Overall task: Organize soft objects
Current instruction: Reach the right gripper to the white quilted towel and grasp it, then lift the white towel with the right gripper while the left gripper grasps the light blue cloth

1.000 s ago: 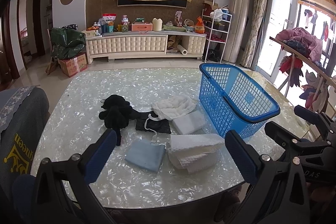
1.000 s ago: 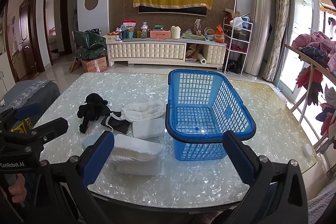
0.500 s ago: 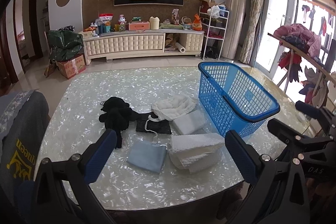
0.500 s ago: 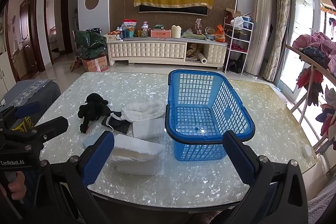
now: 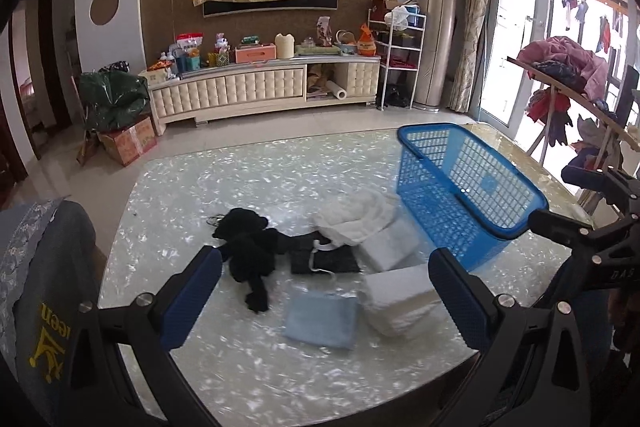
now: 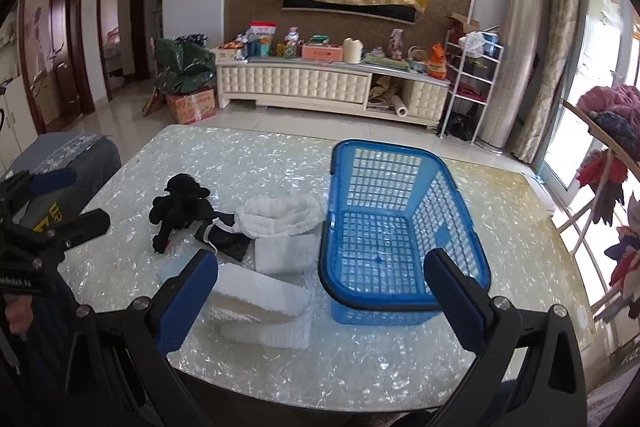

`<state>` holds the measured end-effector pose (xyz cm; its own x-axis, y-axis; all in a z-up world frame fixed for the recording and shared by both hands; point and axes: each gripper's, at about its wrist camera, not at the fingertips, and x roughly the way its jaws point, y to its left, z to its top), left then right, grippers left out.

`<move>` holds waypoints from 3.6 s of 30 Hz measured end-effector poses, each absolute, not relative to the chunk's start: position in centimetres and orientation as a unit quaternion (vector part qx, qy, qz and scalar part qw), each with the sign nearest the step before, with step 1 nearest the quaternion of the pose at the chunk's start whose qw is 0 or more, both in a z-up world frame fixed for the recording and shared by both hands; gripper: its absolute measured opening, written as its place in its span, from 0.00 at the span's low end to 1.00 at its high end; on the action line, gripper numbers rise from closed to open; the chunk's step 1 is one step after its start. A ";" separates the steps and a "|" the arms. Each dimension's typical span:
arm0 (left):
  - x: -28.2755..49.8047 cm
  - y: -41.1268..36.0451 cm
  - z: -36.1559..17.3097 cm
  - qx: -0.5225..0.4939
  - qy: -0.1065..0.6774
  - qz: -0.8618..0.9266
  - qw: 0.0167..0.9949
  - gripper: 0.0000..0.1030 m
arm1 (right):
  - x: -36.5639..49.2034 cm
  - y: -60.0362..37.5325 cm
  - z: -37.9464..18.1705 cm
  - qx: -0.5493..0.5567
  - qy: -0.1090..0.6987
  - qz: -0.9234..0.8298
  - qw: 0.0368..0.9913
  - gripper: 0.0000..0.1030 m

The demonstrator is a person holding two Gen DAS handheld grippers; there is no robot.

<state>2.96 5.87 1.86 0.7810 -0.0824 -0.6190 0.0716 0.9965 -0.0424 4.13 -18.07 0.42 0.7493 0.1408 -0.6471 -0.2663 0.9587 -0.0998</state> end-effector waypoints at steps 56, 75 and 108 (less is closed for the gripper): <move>11.1 9.8 -12.4 0.087 0.533 -0.130 0.832 1.00 | 11.6 -7.9 -18.3 -0.240 0.559 0.201 0.767 0.72; 10.5 8.0 -11.7 0.059 0.547 -0.127 0.825 1.00 | 9.3 -9.0 -13.0 -0.242 0.503 0.193 0.807 0.23; 13.9 3.3 -14.2 0.072 0.562 -0.116 0.816 1.00 | 9.8 -17.5 3.0 -0.209 0.373 0.123 0.896 0.22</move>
<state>13.90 3.31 -14.23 0.3408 -0.1087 -0.9338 0.2702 0.9627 -0.0135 9.84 -17.53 3.02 0.6917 0.0650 -0.7193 -0.3768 0.8821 -0.2827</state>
